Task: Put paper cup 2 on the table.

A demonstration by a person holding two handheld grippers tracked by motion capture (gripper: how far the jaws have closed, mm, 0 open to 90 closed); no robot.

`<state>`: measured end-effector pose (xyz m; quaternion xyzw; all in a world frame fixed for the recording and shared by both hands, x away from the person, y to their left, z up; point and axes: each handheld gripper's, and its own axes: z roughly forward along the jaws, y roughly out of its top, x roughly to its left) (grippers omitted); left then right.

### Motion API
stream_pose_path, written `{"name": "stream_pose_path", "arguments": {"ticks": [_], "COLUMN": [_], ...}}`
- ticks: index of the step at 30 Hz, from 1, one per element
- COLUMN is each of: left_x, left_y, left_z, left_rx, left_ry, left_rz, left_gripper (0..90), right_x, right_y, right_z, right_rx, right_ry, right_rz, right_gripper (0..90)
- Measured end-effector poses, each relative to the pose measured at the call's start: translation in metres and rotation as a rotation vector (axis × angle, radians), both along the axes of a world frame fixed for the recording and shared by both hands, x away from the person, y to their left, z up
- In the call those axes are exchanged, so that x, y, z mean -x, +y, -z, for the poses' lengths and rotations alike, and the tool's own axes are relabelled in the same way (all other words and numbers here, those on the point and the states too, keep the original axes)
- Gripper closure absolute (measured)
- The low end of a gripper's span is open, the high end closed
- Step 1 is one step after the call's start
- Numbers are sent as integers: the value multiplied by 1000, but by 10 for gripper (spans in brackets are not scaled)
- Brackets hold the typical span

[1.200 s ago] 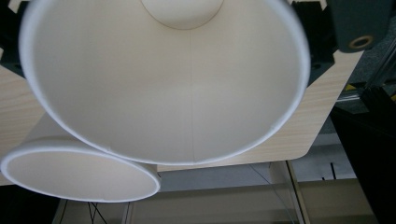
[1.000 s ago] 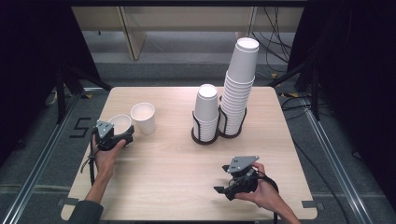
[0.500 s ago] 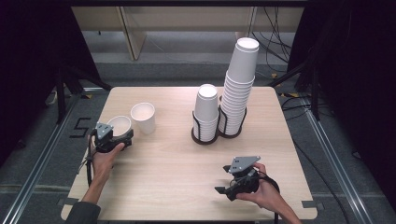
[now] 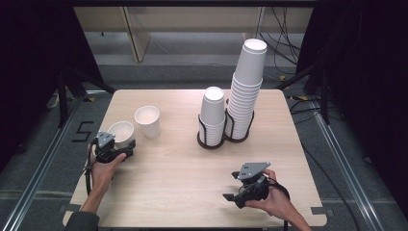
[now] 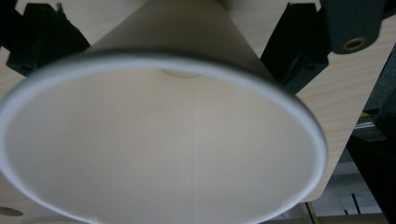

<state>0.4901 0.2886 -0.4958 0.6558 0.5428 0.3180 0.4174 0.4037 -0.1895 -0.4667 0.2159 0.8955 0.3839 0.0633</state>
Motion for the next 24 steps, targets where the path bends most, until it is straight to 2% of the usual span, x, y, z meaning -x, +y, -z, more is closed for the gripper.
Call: {"name": "stream_pose_path", "arguments": {"ticks": [3, 5, 6, 11, 12, 16, 18, 21, 24], "left_x": [3, 6, 7, 19, 20, 24, 28, 35, 41], "left_y": [1, 0, 0, -1, 0, 3, 3, 0, -3], "left_z": [-2, -3, -4, -3, -3, -2, -4, -6, -9], "left_rx": [5, 1, -4, -27, -28, -13, -9, -6, 10], "left_ry": [11, 13, 16, 30, 30, 40, 30, 52, 45], "left_rz": [7, 13, 14, 16, 16, 3, 1, -6, -12], "left_gripper": [143, 143, 143, 143, 143, 143, 143, 143, 143], "right_x": [0, 1, 0, 2, 1, 3, 2, 3, 3], "right_y": [-1, -2, -2, -4, -4, -5, -5, -6, -7], "right_z": [0, 0, 0, 0, 1, 1, 1, 1, 1], "right_rx": [-2, -7, -4, -5, -3, -2, -3, -1, -7], "right_ry": [-15, -2, -12, 2, -7, 1, -10, 0, -8], "right_rz": [-3, 5, -4, 5, -1, 2, -5, 7, 0], "right_gripper": [195, 195, 196, 195, 195, 195, 195, 195, 196]}}
